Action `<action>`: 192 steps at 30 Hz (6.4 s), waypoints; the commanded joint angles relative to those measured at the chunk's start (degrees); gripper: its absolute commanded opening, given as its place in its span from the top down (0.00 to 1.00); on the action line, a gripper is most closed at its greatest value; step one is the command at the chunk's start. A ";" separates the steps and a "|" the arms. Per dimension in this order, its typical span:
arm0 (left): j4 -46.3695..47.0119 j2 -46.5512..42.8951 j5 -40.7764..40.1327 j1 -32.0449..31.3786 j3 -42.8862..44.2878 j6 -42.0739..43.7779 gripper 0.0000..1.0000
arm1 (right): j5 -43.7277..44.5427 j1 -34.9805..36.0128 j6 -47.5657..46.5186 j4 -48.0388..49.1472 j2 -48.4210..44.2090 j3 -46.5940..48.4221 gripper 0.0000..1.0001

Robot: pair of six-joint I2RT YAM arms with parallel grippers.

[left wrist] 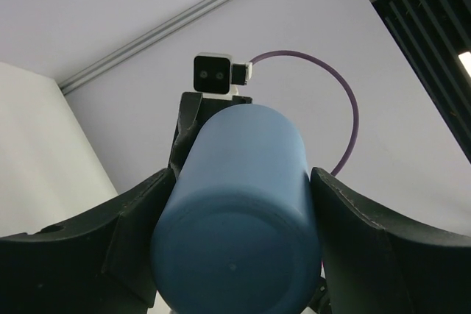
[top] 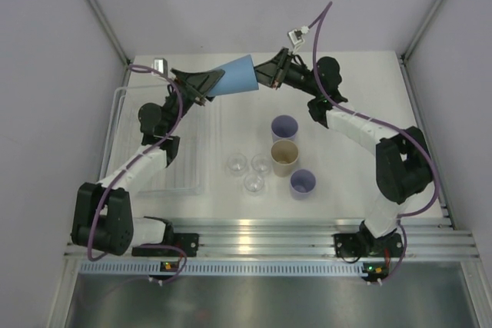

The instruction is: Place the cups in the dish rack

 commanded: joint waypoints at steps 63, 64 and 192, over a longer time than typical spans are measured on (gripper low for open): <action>-100.74 -20.82 -52.61 21.61 6.70 67.82 1.00 | 1.84 -1.29 -29.56 -19.92 -13.11 -3.19 0.00; -99.78 -21.26 -52.53 22.13 6.17 67.21 1.00 | 1.58 -1.38 -29.65 -20.01 -13.02 -3.27 0.01; -96.34 -13.35 1.88 25.56 31.04 66.32 0.05 | 36.46 -2.70 -57.69 -78.63 -5.29 9.12 0.01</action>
